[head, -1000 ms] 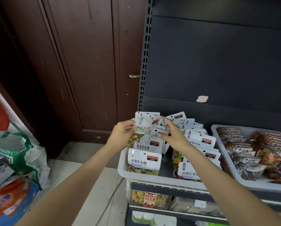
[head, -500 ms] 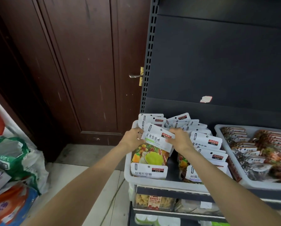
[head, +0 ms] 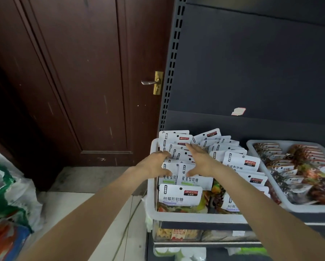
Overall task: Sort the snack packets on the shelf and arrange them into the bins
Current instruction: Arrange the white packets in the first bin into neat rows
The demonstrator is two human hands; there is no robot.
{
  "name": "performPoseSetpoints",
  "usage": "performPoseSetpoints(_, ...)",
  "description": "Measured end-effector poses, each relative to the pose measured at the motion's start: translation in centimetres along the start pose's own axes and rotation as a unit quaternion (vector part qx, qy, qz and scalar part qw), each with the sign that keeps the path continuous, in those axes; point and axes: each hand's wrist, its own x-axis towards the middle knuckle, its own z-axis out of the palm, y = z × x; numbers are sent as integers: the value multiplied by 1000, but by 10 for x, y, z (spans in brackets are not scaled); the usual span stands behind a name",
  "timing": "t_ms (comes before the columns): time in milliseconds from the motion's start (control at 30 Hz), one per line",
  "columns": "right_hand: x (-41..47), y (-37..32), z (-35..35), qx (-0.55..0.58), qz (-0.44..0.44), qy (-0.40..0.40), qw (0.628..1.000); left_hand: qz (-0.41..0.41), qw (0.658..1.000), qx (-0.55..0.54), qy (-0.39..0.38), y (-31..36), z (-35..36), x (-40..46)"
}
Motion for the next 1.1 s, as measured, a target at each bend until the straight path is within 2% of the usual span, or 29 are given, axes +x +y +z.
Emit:
performPoseSetpoints(67, 8, -3, 0, -23, 23, -21, 999, 0, 1000, -3, 15, -2, 0, -1)
performPoseSetpoints(167, 17, -6, 4, -57, 34, -9, 998, -23, 999, -15, 35, -10, 0, -1)
performPoseSetpoints(300, 20, -1, 8, -122, -18, 29, 992, -23, 997, -33, 59, -16, 4, -1)
performPoseSetpoints(467, 24, 4, -1, -47, -45, -21, 998, -29, 994, -41, 102, -12, 1, -1)
performPoseSetpoints(600, 26, -1, -8, -34, -54, 18, 998, -54, 982, -46, 176, -7, -2, -2)
performPoseSetpoints(733, 27, -2, 0, 16, -62, 36, 997, -72, 978, -68, 185, -13, 2, -9)
performPoseSetpoints(867, 16, -6, 8, 50, -45, 107, 992, -54, 971, -110, 204, -12, -1, -16)
performPoseSetpoints(1000, -12, -9, 0, 31, -63, 247, 967, 8, 952, -162, 261, 2, -10, -31)
performPoseSetpoints(1033, -17, -8, 0, 59, -67, 243, 966, 9, 952, -175, 252, 3, -10, -35)
performPoseSetpoints(1100, -28, -5, 4, 119, -68, 168, 976, -19, 960, -193, 201, 5, -5, -44)
